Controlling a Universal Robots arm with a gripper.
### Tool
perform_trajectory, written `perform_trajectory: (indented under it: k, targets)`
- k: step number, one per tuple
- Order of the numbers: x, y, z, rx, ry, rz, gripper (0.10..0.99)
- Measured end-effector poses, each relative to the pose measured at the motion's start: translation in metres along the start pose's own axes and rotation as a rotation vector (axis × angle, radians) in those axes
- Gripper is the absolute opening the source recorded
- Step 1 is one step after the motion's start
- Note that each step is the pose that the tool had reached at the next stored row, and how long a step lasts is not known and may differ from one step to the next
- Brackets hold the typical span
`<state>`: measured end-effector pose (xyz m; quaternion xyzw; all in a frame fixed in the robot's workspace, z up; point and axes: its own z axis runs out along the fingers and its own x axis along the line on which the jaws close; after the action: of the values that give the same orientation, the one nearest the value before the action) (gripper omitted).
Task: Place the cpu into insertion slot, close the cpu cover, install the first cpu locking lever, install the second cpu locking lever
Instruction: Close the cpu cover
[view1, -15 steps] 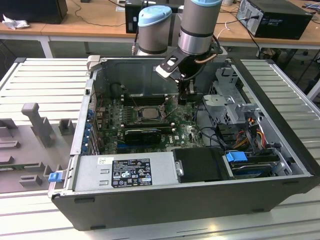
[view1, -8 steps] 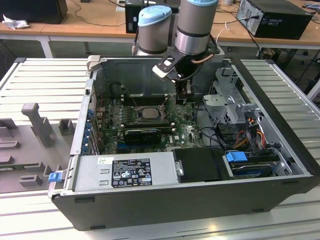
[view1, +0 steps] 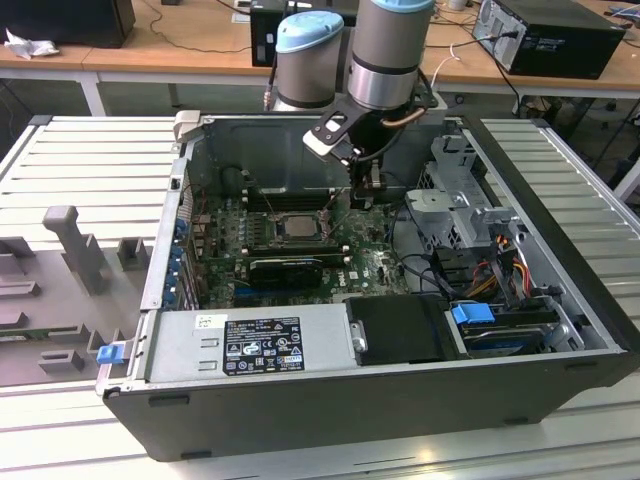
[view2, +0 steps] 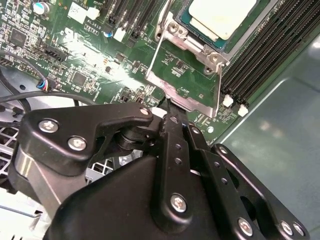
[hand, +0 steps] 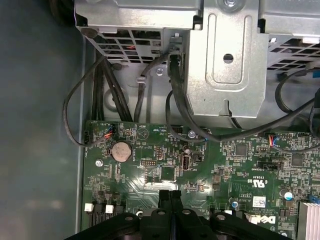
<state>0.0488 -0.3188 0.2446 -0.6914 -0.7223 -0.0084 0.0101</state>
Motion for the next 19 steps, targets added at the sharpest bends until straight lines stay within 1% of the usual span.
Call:
perform_trajectory:
  k: [6, 9, 10, 15, 16, 19]
  targets:
    - [0.0001, -0.0025, 0.0000, 0.000, 0.0000, 0.000, 0.106]
    - [0.0003, -0.0063, 0.0001, 0.000, 0.0000, 0.000, 0.106]
    - [0.0005, -0.0099, 0.0002, 0.000, 0.0000, 0.000, 0.106]
    - [0.0009, -0.0201, 0.0006, 0.000, 0.0001, 0.000, 0.106]
    - [0.0011, -0.0248, 0.0006, 0.000, -0.0001, 0.000, 0.106]
    - [0.0013, -0.0319, 0.0008, 0.000, -0.0001, 0.000, 0.106]
